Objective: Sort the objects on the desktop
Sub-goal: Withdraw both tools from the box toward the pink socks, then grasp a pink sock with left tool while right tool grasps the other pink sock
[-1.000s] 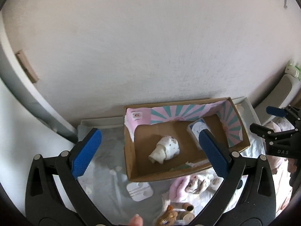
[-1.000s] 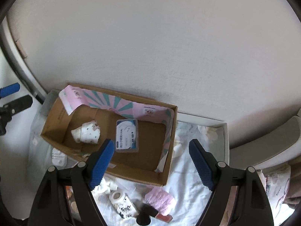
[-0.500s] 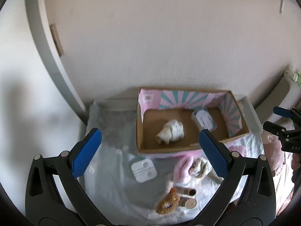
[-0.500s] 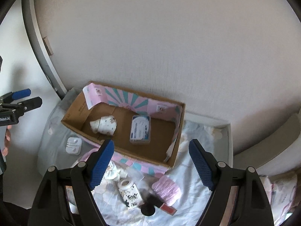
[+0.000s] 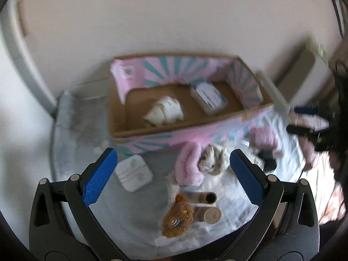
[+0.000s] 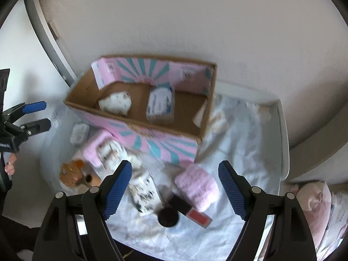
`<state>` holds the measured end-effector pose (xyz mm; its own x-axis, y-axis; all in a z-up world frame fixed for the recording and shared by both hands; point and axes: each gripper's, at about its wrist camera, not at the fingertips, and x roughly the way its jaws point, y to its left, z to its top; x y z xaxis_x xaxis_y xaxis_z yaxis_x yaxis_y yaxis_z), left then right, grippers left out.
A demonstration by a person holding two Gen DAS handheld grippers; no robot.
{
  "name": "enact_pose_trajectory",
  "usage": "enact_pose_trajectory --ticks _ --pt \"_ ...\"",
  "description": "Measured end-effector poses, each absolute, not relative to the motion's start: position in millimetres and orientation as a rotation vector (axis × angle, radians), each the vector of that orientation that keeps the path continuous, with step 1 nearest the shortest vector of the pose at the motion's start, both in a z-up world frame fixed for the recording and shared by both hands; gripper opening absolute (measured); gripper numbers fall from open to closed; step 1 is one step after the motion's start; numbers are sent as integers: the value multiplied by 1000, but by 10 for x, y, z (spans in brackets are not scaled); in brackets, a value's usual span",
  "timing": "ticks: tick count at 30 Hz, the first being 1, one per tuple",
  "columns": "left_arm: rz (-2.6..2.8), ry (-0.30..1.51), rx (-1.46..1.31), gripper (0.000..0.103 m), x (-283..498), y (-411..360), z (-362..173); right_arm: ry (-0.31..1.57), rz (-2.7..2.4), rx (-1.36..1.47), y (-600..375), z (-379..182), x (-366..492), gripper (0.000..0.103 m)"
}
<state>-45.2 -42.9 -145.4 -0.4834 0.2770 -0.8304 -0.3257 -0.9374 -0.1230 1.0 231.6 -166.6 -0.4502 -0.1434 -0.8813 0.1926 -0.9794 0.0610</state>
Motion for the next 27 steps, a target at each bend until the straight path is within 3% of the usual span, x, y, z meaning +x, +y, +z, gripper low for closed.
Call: enact_pose_trajectory --ticks 4,7,9,12,14,16,24,27 --pt "2341 236 -1335 102 -431 -156 -1786 59 -2509 1572 2483 -1860 33 79" --pt "2298 332 -1321 90 -431 -30 -1979 23 -2505 1602 2610 -2015 46 79" --pt "2281 367 -1311 87 -458 18 -2079 1 -2502 1626 2675 -2106 37 79" --pt "2255 332 -1311 85 -535 6 -2177 -39 -2500 1675 2770 -2249 6 79" --pt "2238 313 -1321 75 -577 -1 -2234 -86 -2491 1680 2807 -2305 2 79" --pt "2220 304 -1325 73 -592 -11 -2276 -95 -2487 1692 2810 -2361 -12 79" --pt "2162 350 -1303 72 -542 13 -2321 -76 -2438 1724 2755 -2511 -70 79" --pt "2132 371 -1313 63 -533 35 -2375 -59 -2424 1749 2732 -2573 -98 79"
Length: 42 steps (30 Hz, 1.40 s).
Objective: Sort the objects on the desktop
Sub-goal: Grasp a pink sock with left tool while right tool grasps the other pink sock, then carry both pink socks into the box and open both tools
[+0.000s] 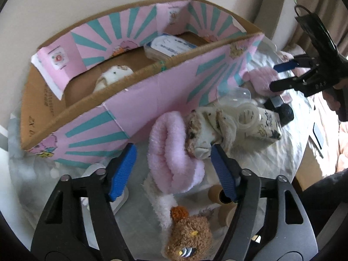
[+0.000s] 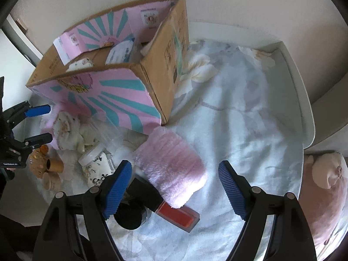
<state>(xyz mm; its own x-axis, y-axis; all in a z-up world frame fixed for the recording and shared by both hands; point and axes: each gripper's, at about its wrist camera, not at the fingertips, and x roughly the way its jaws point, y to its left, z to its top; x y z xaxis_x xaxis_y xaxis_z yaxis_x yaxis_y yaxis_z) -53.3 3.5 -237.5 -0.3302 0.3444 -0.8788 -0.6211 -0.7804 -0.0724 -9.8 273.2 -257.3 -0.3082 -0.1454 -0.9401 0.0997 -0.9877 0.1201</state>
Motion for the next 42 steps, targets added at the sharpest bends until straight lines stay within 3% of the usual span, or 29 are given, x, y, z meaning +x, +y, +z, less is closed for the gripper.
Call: enact_pose_trajectory --ticks 5,7,12,15,31,42 --pt "2086 413 -1308 40 -510 83 -2454 -56 -2417 1753 2721 -2634 -134 79" --pt "2084 415 -1302 35 -511 73 -2433 -58 -2413 1750 2724 -2647 -142 58" --pt "2089 373 -1287 26 -554 14 -2330 -80 -2406 1737 2755 -2627 -148 41" --pt "2093 361 -1280 24 -558 -2 -2275 -102 -2417 1721 2783 -2578 -138 36" --pt "2164 315 -1247 24 -493 -208 -1871 -120 -2464 1661 2722 -2301 -81 34" --pt "2247 256 -1155 24 -560 -298 -1324 -58 -2473 1598 2610 -1699 -98 34"
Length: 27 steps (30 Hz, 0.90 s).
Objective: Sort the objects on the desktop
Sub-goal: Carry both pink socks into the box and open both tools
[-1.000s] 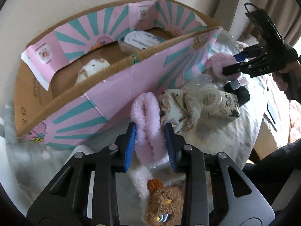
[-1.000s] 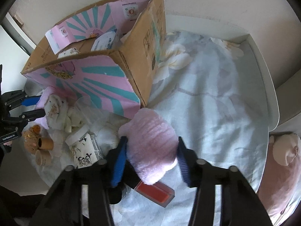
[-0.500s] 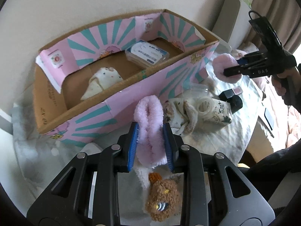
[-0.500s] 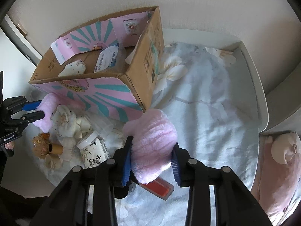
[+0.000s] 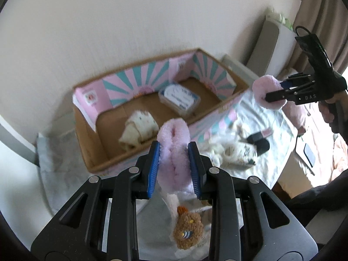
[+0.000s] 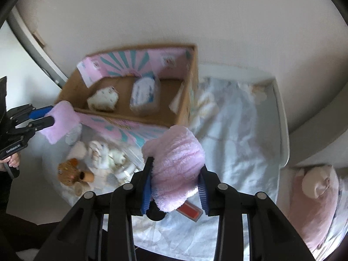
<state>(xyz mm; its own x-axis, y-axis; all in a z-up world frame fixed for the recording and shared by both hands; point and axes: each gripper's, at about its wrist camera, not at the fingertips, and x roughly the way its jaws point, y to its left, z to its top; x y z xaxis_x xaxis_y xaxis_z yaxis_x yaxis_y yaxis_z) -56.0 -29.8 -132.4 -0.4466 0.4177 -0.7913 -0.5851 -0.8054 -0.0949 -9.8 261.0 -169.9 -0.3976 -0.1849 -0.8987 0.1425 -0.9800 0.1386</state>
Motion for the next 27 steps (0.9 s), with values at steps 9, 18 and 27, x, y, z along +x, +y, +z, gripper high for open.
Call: enact_pose_trajectory --ticks 9,18,27 --pt "2324 229 -1056 23 -822 -311 -853 33 -2515 1448 2367 -1165 -302 34" --pt "2369 243 -1044 22 -1195 -181 -678 46 -2477 1380 2046 -981 -692 34" --pt "2406 152 -1194 22 -1632 -143 -934 49 -2400 1453 1748 -1256 -1073 34"
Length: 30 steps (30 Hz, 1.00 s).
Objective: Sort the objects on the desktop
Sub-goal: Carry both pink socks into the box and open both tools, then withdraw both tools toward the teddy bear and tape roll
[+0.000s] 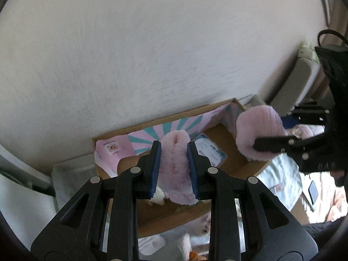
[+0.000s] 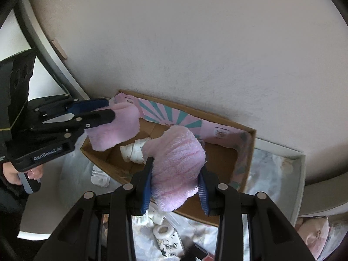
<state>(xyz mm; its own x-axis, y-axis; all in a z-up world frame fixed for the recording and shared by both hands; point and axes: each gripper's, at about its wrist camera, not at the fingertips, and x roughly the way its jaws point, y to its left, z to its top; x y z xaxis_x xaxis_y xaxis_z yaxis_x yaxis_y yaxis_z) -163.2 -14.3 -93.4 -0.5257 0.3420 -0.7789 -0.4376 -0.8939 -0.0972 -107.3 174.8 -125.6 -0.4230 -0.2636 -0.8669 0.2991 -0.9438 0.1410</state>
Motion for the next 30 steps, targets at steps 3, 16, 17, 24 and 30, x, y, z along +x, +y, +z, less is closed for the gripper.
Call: enact_pose_trajectory --ticks 3,16,17,24,30 --pt "2416 132 -1227 22 -1711 -157 -1039 42 -2388 1482 1692 -1387 -1138 34" --pt "2403 94 -1344 22 -1875 -190 -1259 88 -2343 1547 1586 -1624 -1203 41" --pt "2400 75 -1387 23 -1905 -203 -1278 130 -2354 1557 1564 -1624 -1212 45" --pt "2442 6 -1391 103 -1917 -316 -1286 111 -2474 1479 1642 -1526 -1194 77" --pt "2473 35 -1368 103 -1790 -263 -1311 104 -2494 1486 1697 -1452 -1163 77"
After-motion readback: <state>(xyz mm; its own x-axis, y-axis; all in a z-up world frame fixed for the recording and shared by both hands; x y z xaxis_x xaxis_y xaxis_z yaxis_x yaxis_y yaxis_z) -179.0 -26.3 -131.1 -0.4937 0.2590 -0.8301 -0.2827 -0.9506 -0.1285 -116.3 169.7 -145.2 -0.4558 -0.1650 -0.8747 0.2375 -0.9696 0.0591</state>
